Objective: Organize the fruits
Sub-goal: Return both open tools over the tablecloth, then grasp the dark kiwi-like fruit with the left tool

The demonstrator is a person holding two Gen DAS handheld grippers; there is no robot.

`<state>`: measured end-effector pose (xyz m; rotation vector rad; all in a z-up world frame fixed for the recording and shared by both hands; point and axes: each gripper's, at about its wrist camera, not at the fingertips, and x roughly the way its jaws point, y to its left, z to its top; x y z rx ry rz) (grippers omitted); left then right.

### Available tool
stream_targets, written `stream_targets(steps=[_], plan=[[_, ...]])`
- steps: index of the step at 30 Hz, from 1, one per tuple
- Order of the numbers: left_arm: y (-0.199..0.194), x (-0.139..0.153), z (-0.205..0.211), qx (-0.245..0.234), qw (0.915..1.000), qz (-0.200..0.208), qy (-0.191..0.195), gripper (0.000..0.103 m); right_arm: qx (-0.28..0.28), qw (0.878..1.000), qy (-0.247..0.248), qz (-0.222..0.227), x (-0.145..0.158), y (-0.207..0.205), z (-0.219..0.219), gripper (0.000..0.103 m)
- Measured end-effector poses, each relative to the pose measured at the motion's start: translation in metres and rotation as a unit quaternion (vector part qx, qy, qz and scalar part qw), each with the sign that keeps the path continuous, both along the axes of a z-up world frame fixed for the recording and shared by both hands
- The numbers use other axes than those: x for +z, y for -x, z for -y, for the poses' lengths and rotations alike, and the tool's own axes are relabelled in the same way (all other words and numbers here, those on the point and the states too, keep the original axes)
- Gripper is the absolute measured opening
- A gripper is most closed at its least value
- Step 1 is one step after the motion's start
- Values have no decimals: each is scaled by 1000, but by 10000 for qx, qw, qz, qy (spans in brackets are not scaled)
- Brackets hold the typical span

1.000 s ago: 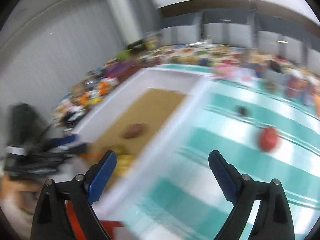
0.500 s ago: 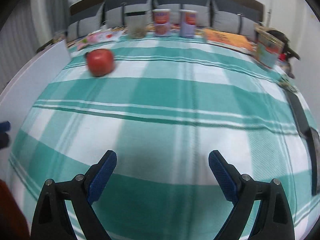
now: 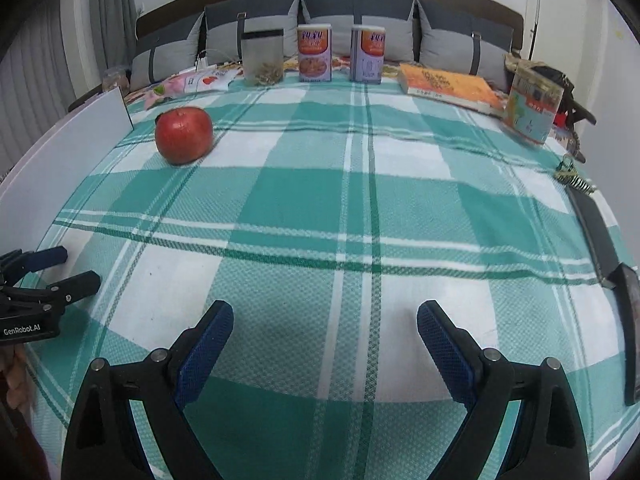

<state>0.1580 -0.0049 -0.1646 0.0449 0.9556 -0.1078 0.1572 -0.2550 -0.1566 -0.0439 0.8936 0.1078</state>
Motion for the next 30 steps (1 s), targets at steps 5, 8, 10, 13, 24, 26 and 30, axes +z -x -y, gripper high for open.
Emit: stream_targets(steps=[5, 8, 10, 13, 24, 26, 30], plan=[[3, -3, -1, 41, 9999, 162, -2, 96, -21, 9999, -10, -138, -8, -2, 0, 93], [2, -3, -1, 48, 9999, 156, -11, 97, -12, 9999, 19, -169, -10, -4, -1, 98], [2, -3, -1, 45, 9999, 152, -5, 97, -17, 9998, 64, -209, -11, -5, -2, 101], [-5, 1, -6, -56, 9999, 44, 130, 97, -10, 9997, 73, -250, -13, -6, -2, 103], [-167, 58, -60, 745, 9923, 653, 738, 96, -5, 9997, 54, -254, -13, -6, -1, 103], [-200, 48, -49, 651, 9958, 444, 464, 95, -5, 9997, 56, -254, -13, -7, -1, 103], [-234, 23, -47, 731, 9968, 152, 303, 73, -2, 9997, 53, -253, -13, -6, -1, 103]])
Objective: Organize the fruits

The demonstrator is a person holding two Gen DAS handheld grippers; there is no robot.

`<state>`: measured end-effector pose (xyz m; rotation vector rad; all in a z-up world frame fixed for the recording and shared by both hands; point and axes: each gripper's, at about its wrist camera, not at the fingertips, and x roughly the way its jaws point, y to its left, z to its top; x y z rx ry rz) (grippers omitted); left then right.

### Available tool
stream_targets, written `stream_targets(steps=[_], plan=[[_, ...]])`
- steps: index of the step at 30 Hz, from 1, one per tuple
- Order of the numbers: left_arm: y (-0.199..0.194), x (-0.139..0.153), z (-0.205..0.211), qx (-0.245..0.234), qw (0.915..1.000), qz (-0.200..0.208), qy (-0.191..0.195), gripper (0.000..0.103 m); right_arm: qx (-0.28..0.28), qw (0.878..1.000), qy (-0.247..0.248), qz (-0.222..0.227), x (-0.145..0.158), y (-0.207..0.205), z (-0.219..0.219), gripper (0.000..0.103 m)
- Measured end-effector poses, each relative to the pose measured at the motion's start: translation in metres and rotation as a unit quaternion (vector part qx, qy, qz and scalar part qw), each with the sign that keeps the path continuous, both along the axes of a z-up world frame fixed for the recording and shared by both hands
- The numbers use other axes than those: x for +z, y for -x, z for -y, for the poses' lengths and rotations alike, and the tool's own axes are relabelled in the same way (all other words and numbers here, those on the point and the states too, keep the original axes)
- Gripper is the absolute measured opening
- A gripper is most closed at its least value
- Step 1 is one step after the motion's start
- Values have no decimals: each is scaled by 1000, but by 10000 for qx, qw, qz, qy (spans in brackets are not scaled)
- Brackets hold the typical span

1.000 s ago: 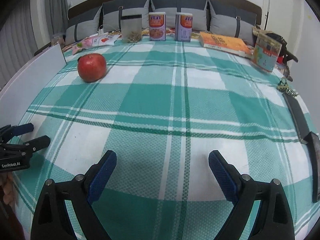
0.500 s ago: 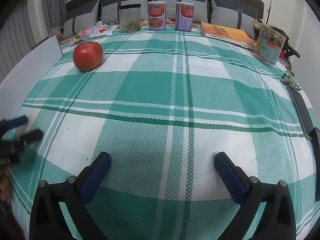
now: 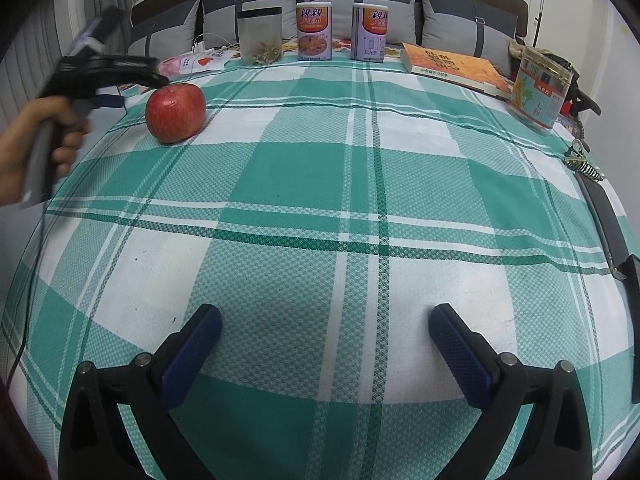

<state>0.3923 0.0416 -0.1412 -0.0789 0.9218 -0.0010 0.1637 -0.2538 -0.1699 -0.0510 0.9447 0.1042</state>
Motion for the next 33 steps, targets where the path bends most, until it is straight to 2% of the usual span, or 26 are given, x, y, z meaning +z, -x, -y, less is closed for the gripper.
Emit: stream_targets(steps=[2, 4, 5, 9, 12, 19, 24, 26, 30, 33], plan=[[-9, -13, -6, 154, 9995, -221, 172, 58, -2, 10000, 4, 0, 0, 0, 0, 103], [-8, -17, -11, 293, 9991, -164, 263, 52, -2, 10000, 3, 0, 0, 0, 0, 103], [-7, -16, -13, 276, 9991, -84, 312, 40, 1, 10000, 2, 1, 0, 0, 0, 103], [5, -9, -14, 153, 9995, 71, 267, 40, -4, 10000, 3, 2, 0, 0, -1, 103], [23, 0, -14, 34, 9995, 17, 328, 40, -5, 10000, 4, 2, 0, 0, -1, 103], [138, 29, -9, -295, 9986, -59, 442, 40, -3, 10000, 2, 3, 0, -1, 0, 103], [202, 17, -1, -414, 9975, -405, 395, 40, -3, 10000, 3, 3, 0, -1, 0, 103], [217, 7, 5, -435, 9978, -435, 239, 40, -2, 10000, 5, 3, 0, -1, -1, 103], [223, -9, 7, -335, 9986, -375, 132, 40, -1, 10000, -2, 5, 0, -1, -1, 103], [221, -14, 5, -170, 9996, -205, 50, 48, 0, 10000, -3, 5, 0, -1, 0, 103]])
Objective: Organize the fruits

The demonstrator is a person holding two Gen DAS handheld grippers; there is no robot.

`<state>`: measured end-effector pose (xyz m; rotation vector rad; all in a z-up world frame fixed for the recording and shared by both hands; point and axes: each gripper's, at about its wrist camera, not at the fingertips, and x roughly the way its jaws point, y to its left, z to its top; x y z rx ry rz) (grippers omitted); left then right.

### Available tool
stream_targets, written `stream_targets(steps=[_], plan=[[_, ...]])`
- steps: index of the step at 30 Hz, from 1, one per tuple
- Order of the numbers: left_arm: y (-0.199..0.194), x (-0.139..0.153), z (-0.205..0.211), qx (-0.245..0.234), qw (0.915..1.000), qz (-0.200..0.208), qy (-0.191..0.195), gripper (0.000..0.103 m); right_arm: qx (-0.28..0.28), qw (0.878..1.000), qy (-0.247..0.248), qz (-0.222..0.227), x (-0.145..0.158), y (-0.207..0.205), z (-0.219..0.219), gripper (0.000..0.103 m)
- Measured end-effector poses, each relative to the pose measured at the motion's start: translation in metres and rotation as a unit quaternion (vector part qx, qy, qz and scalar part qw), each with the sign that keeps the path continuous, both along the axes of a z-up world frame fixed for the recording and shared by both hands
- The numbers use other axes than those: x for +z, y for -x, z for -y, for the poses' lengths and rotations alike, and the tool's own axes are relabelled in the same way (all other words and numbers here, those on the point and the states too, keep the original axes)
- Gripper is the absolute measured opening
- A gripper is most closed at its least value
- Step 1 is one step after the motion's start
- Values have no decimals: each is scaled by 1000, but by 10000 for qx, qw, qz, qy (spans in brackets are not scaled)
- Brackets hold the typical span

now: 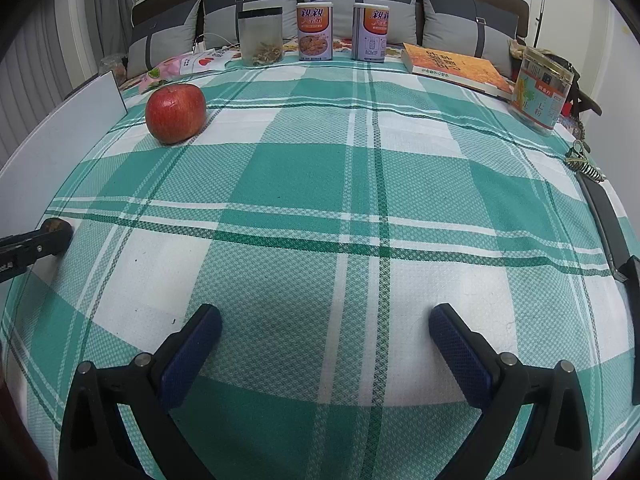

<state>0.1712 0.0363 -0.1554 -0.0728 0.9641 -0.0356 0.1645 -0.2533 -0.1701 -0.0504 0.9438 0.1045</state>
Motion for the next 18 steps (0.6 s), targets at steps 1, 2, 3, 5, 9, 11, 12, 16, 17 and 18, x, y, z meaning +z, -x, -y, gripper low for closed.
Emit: stream_targets(steps=[1, 2, 3, 5, 9, 11, 12, 16, 17, 18], plan=[[-1, -1, 0, 51, 9999, 26, -87, 59, 0, 10000, 3, -1, 0, 0, 0, 103], [-1, -2, -1, 80, 9999, 33, -147, 75, 0, 10000, 3, 0, 0, 0, 0, 103], [-1, -4, -1, 112, 9997, 25, -213, 82, 0, 10000, 4, -1, 0, 0, 0, 103], [0, -9, -5, 196, 9993, 14, -327, 91, 1, 10000, 3, -1, 0, 0, 0, 103], [8, -13, -9, 231, 9987, 212, -407, 98, 2, 10000, 1, -1, 0, 0, 0, 103], [7, -14, -8, 257, 9985, 195, -448, 100, 2, 10000, 2, 0, 0, 0, 0, 103], [7, -14, -9, 265, 9985, 193, -448, 100, 3, 10000, 1, 0, 0, 0, 0, 103], [7, -14, -9, 281, 9985, 206, -432, 101, 9, 10000, -64, -9, 1, 0, 1, 103], [7, -14, -9, 286, 9984, 206, -443, 101, -19, 9999, -148, -34, 2, -2, 3, 103], [6, -14, -9, 288, 9984, 205, -442, 101, -85, 9996, -278, -71, 4, -5, 4, 103]])
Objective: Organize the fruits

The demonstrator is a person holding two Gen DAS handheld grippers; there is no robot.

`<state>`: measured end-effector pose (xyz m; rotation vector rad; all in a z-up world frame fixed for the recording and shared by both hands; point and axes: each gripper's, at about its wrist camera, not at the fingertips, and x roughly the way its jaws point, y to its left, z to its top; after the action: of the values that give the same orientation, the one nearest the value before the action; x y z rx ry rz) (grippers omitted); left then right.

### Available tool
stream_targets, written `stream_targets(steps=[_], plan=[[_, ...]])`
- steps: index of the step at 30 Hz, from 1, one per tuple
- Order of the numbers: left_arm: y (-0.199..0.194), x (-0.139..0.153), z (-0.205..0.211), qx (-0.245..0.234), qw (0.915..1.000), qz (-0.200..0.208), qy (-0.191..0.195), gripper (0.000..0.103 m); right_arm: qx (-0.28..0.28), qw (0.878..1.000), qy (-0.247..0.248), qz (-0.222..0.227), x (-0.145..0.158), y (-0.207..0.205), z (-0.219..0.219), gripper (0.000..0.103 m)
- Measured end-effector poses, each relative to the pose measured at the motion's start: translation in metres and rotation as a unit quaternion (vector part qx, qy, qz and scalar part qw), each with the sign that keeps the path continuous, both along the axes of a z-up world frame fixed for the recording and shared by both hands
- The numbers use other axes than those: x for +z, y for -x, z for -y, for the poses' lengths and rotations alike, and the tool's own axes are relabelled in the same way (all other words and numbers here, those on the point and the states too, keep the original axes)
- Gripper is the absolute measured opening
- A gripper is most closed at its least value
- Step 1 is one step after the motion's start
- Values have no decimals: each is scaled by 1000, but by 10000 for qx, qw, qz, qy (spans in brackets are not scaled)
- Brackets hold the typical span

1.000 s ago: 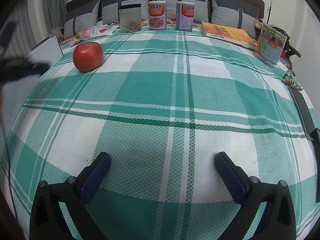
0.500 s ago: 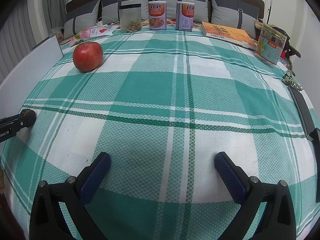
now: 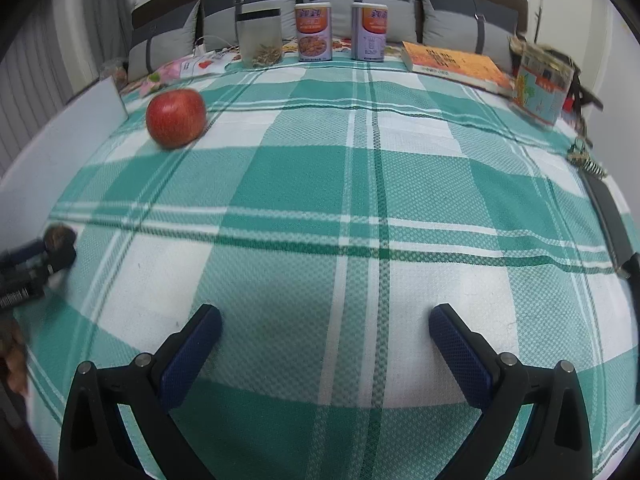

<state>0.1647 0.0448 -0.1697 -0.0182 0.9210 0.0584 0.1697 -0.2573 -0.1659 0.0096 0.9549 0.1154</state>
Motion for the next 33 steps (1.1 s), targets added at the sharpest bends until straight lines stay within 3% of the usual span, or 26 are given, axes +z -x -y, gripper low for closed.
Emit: stream_targets(steps=[3, 8, 11, 15, 16, 17, 19, 27, 33], plan=[[0, 0, 0, -2, 10000, 0, 1, 102, 118, 9970, -761, 60, 17, -22, -5, 103], [0, 0, 0, -3, 10000, 0, 2, 102, 1059, 9907, -754, 414, 50, -88, -73, 103], [0, 0, 0, -2, 10000, 0, 1, 102, 1396, 9873, -714, 237, 44, -124, -115, 103], [0, 0, 0, -4, 10000, 0, 0, 102, 1382, 9886, -602, -41, 28, -156, -150, 102], [0, 0, 0, -4, 10000, 0, 2, 102, 1370, 9891, -540, -86, 25, -160, -154, 95], [0, 0, 0, -4, 10000, 0, 2, 102, 1356, 9895, -492, -118, 22, -163, -156, 78], [0, 0, 0, -4, 10000, 0, 2, 102, 1322, 9889, -624, -280, 15, -172, -157, 68], [0, 0, 0, -4, 10000, 0, 1, 102, 1214, 9883, -875, -306, 23, -151, -124, 68], [0, 0, 0, -5, 10000, 0, 0, 102, 1439, 9873, -590, -320, 35, -96, -86, 68]])
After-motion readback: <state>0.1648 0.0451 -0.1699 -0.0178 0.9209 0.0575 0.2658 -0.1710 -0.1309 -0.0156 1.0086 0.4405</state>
